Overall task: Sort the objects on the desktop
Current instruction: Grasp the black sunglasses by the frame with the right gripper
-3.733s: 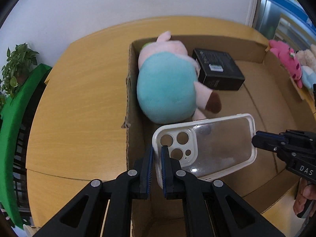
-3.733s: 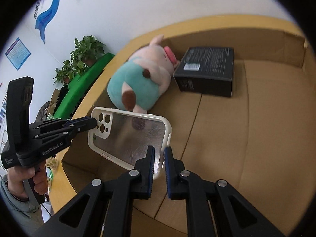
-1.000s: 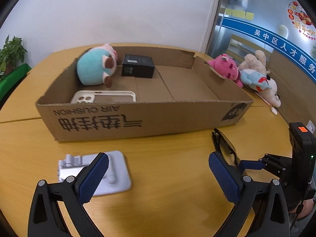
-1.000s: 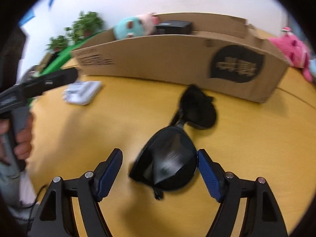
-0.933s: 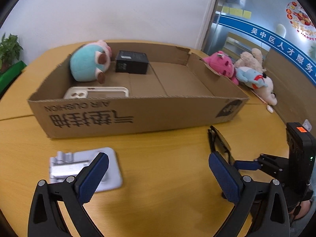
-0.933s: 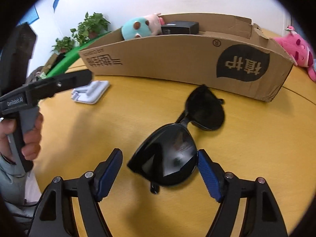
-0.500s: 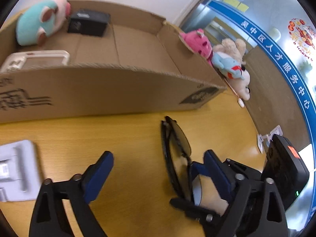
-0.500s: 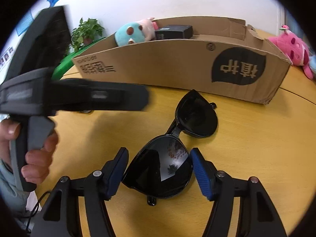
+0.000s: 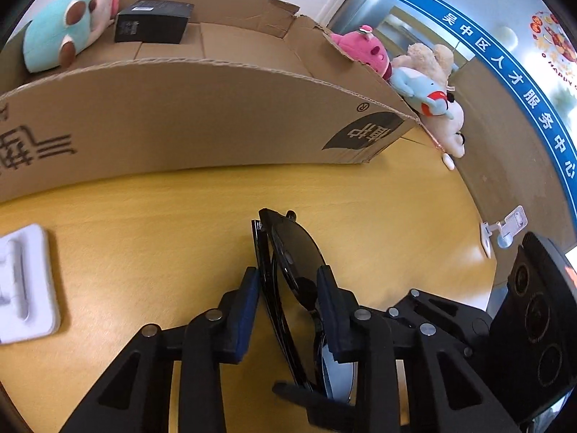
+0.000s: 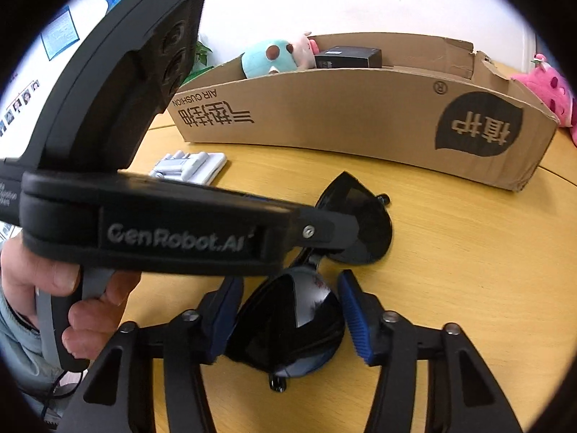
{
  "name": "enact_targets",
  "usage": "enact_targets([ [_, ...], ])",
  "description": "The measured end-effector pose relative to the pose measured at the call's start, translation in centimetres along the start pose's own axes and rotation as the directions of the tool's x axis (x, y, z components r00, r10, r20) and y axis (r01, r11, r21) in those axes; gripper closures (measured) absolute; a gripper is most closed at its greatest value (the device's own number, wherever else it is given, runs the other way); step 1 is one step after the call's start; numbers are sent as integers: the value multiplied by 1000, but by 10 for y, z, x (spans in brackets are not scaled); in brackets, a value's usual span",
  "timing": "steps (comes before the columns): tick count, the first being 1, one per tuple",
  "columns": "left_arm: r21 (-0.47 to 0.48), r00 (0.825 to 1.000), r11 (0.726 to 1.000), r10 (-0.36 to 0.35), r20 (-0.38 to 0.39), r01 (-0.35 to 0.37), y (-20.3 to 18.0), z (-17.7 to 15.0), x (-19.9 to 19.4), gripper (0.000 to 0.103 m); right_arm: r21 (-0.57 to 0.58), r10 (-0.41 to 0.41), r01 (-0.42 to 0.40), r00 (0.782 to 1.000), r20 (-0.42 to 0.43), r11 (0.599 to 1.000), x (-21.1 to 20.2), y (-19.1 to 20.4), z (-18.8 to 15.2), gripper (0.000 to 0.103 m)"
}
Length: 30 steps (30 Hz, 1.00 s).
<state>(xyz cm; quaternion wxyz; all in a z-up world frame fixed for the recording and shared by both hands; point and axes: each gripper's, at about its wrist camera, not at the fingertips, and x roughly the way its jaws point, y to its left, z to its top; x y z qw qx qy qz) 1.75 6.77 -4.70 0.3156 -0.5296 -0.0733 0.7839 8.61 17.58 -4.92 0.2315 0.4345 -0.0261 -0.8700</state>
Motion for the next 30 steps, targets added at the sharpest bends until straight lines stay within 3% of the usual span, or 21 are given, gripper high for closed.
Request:
enact_targets([
  [7,-11,999,1000,-19,27,19,8,1,-19,76,-12,2,-2,1000,9,1000,-2,9,5,58],
  [17,61,990,997,-52,132,44,-17,21,-70,80,-8,-28,29,994,106,1000,-38,14,27,70],
  [25,150,967,988,-68,244,31,-49,59,-121,81,-22,-43,49,972,232,999,-77,18,70,71],
  [30,201,944,979,-88,317,23,-67,91,-154,81,-48,-57,75,950,307,996,-102,20,104,72],
])
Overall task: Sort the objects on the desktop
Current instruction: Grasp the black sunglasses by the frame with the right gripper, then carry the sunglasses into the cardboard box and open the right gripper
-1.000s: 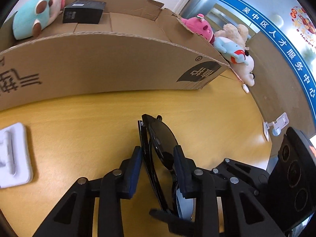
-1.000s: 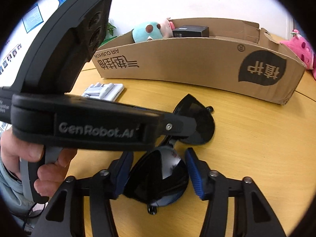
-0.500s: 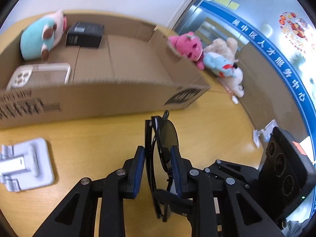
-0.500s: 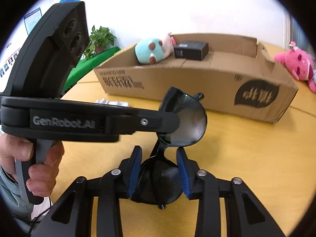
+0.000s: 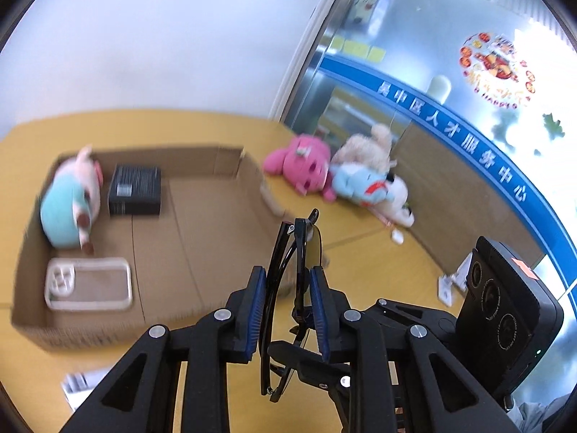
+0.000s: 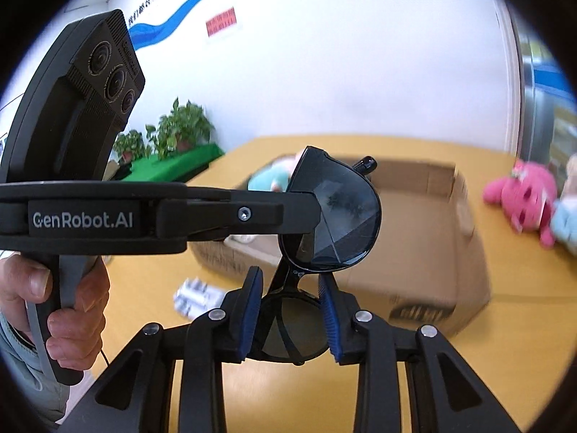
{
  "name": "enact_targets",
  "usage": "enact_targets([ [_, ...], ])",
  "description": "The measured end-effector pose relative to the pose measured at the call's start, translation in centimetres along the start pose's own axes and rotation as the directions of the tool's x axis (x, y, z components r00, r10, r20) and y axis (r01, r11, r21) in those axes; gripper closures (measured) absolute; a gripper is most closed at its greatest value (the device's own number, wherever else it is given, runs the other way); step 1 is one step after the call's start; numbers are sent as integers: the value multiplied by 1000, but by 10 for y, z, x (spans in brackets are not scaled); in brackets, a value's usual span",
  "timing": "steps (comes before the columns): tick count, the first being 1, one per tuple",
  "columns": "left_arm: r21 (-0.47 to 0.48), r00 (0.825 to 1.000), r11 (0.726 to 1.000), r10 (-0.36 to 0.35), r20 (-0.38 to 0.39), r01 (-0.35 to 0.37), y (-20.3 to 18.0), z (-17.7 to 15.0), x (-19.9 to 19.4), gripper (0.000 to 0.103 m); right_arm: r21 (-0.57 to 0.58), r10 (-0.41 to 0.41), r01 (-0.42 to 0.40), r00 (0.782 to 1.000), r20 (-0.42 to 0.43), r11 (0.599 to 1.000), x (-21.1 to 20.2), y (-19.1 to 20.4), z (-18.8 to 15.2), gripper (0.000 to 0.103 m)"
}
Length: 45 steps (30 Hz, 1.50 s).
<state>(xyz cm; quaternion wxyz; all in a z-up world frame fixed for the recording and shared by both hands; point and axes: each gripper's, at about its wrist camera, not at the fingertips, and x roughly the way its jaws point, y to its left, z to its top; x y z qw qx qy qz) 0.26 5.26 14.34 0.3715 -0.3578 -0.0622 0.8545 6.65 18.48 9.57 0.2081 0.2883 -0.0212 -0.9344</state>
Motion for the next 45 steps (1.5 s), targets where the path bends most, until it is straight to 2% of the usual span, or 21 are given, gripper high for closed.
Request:
enact_targets([
  [5,46,998,999,-10,69,7,-9,52,-13,81,-29,-13,15,996,86,999,-12,-7,48,72],
  [8,58,993,998,-44,109,37,-10,85,-21,81,-52,-23,30,992,128,998,-17,-15,83,72],
  [13,62,987,997,-59,152,50,-4,140,-21,81,-84,-15,28,988,156,996,-16,-30,135,72],
  [18,18,986,998,-62,154,60,21,178,-2,81,-99,0,12,993,118,995,8,-49,175,72],
  [22,-60,993,996,-59,105,65,57,194,38,81,-79,16,-14,999,28,997,49,-74,190,72],
  [27,-187,997,980,-71,0,70,108,193,106,82,-7,38,-39,994,-107,999,116,-116,183,73],
  [28,-225,995,970,-97,-28,88,121,189,123,97,15,42,-40,990,-135,999,131,-126,179,74],
  [29,-268,990,957,-131,-57,111,133,186,139,101,38,44,-38,984,-172,999,147,-136,173,77],
  [36,-372,968,927,-133,-215,45,191,155,235,101,172,75,-13,930,-361,985,243,-193,128,81],
  [37,-376,963,926,-132,-234,35,196,152,246,100,198,85,-6,918,-389,980,257,-201,121,91],
  [38,-380,960,925,-133,-246,31,202,148,255,100,213,91,-2,909,-406,977,265,-204,115,91],
  [40,-391,956,920,-126,-265,13,213,143,268,100,247,110,0,897,-429,969,279,-212,107,91],
  [45,-405,946,914,-115,-302,-18,232,140,291,99,309,139,6,885,-445,951,300,-223,100,91],
])
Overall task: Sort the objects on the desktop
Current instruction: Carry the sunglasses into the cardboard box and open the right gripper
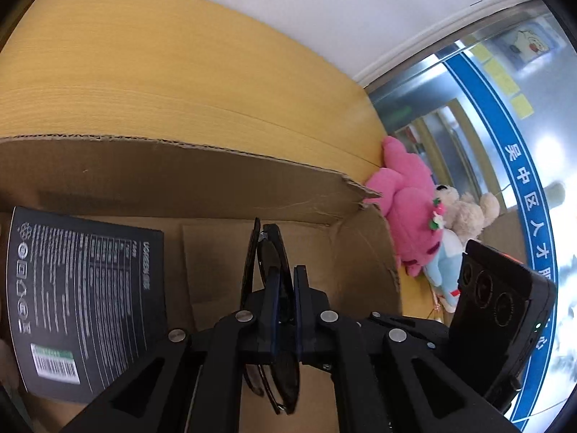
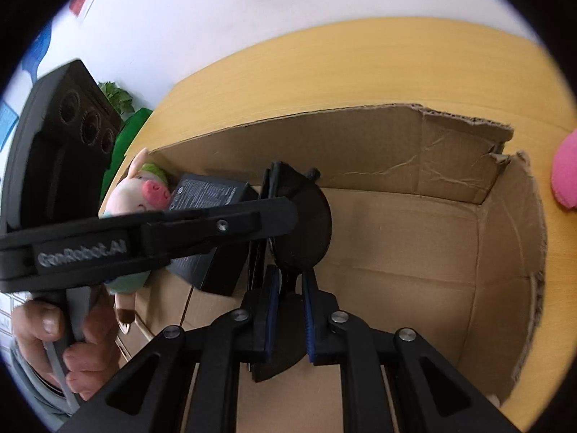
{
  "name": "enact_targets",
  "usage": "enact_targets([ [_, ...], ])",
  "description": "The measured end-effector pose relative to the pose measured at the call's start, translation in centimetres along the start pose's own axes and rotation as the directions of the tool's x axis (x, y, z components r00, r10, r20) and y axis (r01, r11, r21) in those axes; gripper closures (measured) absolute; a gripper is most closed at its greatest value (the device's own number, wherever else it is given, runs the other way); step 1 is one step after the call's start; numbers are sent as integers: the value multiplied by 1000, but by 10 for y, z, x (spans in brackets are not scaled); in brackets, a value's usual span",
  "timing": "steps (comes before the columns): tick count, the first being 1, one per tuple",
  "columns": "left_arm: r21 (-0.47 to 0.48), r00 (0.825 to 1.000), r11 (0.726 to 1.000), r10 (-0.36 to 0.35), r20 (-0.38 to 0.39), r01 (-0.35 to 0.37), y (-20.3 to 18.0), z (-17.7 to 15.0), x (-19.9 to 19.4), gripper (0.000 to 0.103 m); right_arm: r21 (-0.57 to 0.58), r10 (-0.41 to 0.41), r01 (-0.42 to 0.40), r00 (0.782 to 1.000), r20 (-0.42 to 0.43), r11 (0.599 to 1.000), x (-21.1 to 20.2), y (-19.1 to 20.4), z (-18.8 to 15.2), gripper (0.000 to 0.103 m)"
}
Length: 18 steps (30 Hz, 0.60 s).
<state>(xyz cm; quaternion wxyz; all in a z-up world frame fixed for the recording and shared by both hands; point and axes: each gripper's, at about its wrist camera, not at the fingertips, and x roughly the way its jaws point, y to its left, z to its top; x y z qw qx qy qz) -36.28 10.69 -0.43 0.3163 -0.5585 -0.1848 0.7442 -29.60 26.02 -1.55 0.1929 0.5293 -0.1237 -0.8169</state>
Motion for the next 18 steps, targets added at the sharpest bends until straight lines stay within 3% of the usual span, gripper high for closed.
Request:
enact_targets([
  [9,-20,999,1000,22,-34,-23,17,13,24,99,109,41,-43,999,17,993,31,4,22,85],
  [18,-23,998,1000,12,-65,-13,11,11,40,99,63,-55,54,998,20,997,36,17,20,83],
])
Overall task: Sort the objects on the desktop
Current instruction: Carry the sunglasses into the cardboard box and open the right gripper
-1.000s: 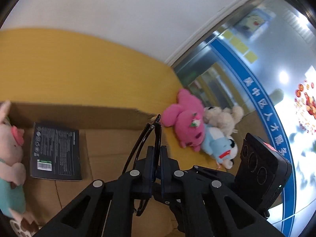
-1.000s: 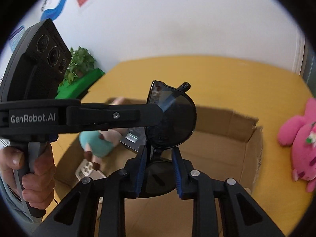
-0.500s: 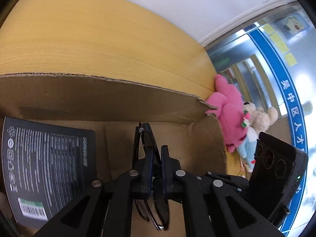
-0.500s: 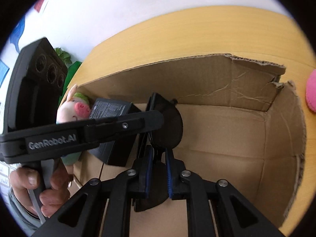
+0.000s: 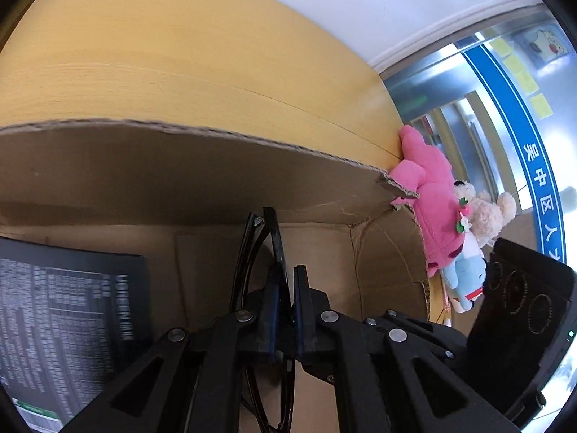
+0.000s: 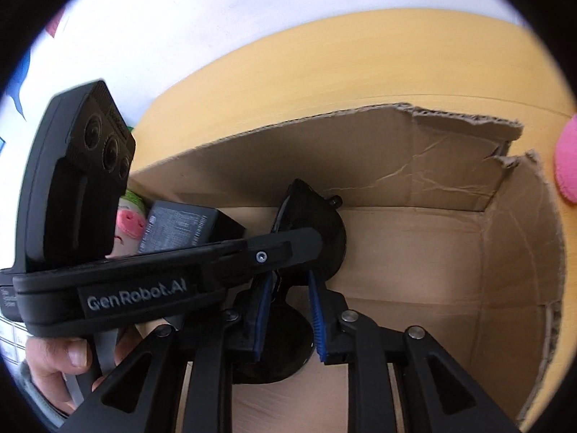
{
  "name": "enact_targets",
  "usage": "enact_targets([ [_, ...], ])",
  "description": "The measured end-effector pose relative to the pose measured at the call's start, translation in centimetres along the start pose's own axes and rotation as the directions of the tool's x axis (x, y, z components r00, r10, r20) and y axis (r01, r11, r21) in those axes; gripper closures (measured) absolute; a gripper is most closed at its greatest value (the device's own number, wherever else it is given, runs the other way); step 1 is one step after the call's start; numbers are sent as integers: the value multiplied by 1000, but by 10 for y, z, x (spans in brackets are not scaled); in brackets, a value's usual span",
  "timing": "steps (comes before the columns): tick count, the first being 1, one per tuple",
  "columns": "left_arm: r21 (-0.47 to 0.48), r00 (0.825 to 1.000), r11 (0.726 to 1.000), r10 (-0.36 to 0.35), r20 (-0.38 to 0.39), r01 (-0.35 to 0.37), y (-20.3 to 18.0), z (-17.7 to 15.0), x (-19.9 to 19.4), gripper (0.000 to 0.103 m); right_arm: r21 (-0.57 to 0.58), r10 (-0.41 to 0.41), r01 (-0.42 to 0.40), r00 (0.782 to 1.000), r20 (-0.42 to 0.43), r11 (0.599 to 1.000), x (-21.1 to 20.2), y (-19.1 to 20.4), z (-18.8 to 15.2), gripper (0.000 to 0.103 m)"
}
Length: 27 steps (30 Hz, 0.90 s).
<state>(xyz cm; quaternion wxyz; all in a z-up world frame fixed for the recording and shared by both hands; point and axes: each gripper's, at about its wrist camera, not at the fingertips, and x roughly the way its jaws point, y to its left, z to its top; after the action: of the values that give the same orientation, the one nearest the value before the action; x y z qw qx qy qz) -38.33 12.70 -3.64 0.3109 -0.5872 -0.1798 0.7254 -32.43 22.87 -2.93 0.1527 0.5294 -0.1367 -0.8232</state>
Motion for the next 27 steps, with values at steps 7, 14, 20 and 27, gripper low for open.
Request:
enact_targets([
  [7,-14,1000,999,31,-2,-31,-10,-1,-3,99,-22,-73,73,997,-10,997,3,5,-2,81],
  [14,80,967,975,194,165,-209,-33,-17,-73,66,-14,-65,65,998,-4,998,17,18,-9,57],
  [20,182,873,904,295,388,-387,-66,-64,-152,47,-78,-84,93,990,112,993,-24,43,-23,37],
  [27,167,643,770,369,671,-616,-105,-170,-229,1,-124,-215,264,925,312,957,-144,46,-80,22],
])
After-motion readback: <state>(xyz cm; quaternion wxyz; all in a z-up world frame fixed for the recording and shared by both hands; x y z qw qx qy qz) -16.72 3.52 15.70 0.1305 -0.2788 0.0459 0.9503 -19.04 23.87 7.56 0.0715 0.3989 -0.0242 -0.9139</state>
